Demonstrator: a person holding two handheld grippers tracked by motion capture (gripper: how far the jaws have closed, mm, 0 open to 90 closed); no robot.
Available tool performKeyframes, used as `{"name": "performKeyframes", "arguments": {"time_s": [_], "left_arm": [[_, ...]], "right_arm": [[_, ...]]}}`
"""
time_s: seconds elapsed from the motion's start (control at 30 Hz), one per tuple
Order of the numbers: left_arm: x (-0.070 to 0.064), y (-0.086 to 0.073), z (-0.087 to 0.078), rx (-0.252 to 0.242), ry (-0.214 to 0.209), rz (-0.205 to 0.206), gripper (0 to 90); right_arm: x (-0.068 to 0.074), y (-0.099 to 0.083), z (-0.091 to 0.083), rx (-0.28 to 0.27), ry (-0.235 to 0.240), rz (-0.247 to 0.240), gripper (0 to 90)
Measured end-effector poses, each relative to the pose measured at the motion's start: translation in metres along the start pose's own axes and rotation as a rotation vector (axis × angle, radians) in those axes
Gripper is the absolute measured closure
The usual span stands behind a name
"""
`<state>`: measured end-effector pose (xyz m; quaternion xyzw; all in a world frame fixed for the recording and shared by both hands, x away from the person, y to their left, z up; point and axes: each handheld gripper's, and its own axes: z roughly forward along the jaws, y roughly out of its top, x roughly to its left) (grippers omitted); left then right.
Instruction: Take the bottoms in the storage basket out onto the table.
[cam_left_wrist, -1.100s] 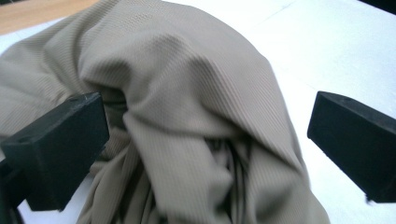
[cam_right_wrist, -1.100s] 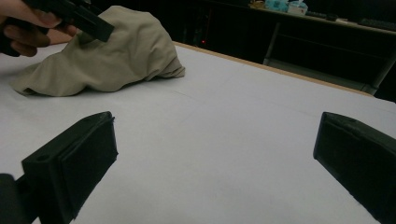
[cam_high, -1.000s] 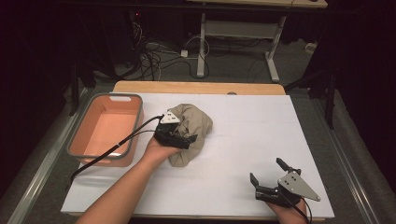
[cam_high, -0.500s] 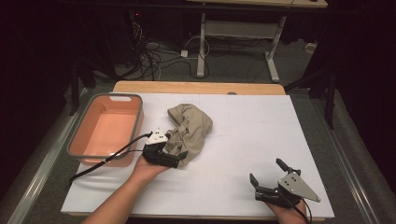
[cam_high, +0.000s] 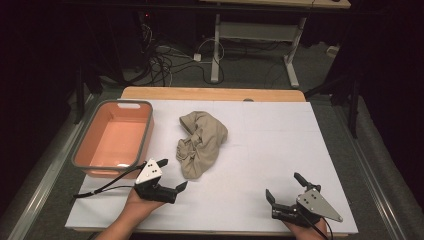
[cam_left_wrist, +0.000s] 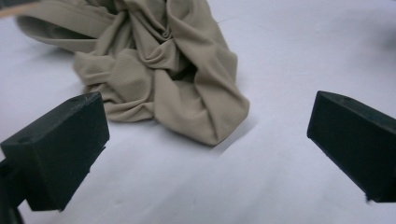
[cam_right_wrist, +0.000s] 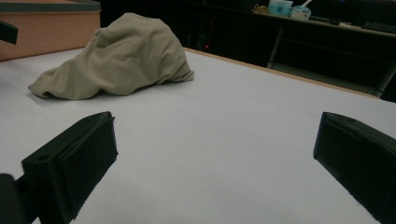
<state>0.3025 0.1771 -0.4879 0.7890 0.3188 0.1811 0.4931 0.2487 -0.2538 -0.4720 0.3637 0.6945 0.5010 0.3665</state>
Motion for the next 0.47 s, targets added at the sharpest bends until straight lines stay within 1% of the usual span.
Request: {"name": "performKeyframes", "arguments": {"time_s": [0.1,0.13,0.17,0.2,0.37,0.47], "left_arm": [[-0.0016,-0.0018,-0.0004,-0.011,-0.004,0.009,0.0],[0.0007,-0.0003,0.0016,-0.018,-0.029,-0.019,0.0],[0.0007,-0.0003,0.0016,-0.018,-0.029,-0.019,0.0],[0.0009,-0.0003,0.0038,-0.001,-0.035,-0.019,0.0],[0.0001,-0.0013,0.0012,-0.018,-0.046,-0.011,0.0],[0.0000,-0.0017,0.0007,-0.017,-0.043,-0.019,0.0]], "right_arm": [[0.0010,-0.0004,-0.0020,-0.005,-0.003,0.006,0.4],[0.0012,-0.0003,-0.0005,-0.005,-0.011,0.012,0.4],[0.0012,-0.0003,-0.0005,-0.005,-0.011,0.012,0.4],[0.0014,0.0002,0.0024,-0.004,-0.018,0.021,0.4],[0.0030,0.0005,0.0039,-0.005,-0.024,0.023,0.4],[0.0030,0.0004,0.0034,-0.005,-0.024,0.020,0.4]]}}
